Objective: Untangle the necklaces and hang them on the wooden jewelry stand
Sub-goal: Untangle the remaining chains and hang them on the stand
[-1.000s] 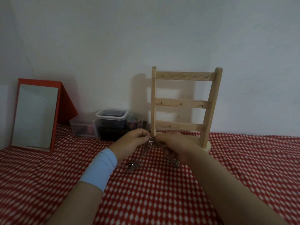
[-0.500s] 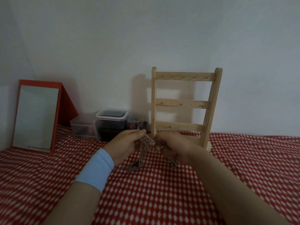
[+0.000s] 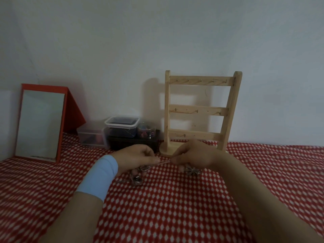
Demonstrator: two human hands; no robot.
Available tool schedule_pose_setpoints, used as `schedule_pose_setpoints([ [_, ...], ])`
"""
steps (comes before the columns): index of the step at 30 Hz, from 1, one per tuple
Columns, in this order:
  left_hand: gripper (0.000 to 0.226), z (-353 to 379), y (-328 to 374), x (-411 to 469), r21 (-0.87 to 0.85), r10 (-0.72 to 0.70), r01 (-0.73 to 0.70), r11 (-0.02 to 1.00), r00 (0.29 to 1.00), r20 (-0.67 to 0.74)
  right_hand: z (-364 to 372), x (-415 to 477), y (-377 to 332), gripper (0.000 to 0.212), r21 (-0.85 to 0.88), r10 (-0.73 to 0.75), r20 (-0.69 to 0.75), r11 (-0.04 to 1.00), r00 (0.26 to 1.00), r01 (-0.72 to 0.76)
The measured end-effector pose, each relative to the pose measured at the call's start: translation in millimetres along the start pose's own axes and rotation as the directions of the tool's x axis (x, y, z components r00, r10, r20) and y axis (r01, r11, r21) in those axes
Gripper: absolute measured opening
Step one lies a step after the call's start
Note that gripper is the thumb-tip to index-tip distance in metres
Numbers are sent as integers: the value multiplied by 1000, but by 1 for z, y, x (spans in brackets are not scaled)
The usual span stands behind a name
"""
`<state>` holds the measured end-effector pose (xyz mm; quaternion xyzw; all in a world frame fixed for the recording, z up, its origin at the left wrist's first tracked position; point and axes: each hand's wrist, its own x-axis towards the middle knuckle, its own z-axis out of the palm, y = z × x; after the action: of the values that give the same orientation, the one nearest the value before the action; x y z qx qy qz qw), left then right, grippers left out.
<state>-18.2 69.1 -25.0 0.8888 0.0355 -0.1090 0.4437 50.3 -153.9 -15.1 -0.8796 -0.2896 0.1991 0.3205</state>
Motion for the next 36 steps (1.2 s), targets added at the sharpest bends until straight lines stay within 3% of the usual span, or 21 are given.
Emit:
schedule_pose_setpoints([
  [2, 26, -5, 1, -5, 44, -23, 19, 999, 994, 102, -3, -2, 1, 14, -18, 0, -14, 1000, 1000, 0],
  [4, 25, -8, -1, -7, 115, -11, -3, 993, 993, 119, -7, -3, 2, 17, -40, 31, -23, 999, 999, -32],
  [8, 23, -12, -5, -4, 245, 20, -34, 969, 998, 61, -15, -7, 2, 36, -169, 189, 50, 969, 981, -178],
  [13, 19, -20, -9, -4, 272, 30, -13, 962, 998, -60, -20, -8, 5, 34, -319, 299, 78, 911, 951, -260],
  [18, 19, -14, -17, 4, 397, -22, 69, 915, 992, -121, -18, -6, 8, 15, -334, 188, 164, 934, 968, -125],
  [22, 18, -27, -32, 6, 454, -69, 194, 870, 958, -278, -17, -5, 7, 30, -307, 52, 168, 952, 984, 2],
  [25, 22, -37, -46, 13, 503, -132, 326, 801, 915, -382, -6, 2, 9, 33, -330, -44, 86, 941, 995, 70],
  [29, 29, -38, -52, 17, 587, -216, 413, 696, 900, -378, 14, 11, 11, 33, -315, -104, 35, 943, 994, 110],
  [32, 42, -22, -33, 14, 676, -33, 321, 663, 915, -402, 17, 14, 15, 38, -320, -97, 21, 942, 995, 98],
  [34, 45, -5, -15, 14, 605, 119, 148, 782, 918, -379, 14, 12, 14, 45, -348, -89, -1, 934, 996, 83],
  [36, 34, 13, -1, 15, 444, 170, -39, 895, 951, -259, 11, 10, 13, 50, -379, -81, -24, 923, 996, 66],
])
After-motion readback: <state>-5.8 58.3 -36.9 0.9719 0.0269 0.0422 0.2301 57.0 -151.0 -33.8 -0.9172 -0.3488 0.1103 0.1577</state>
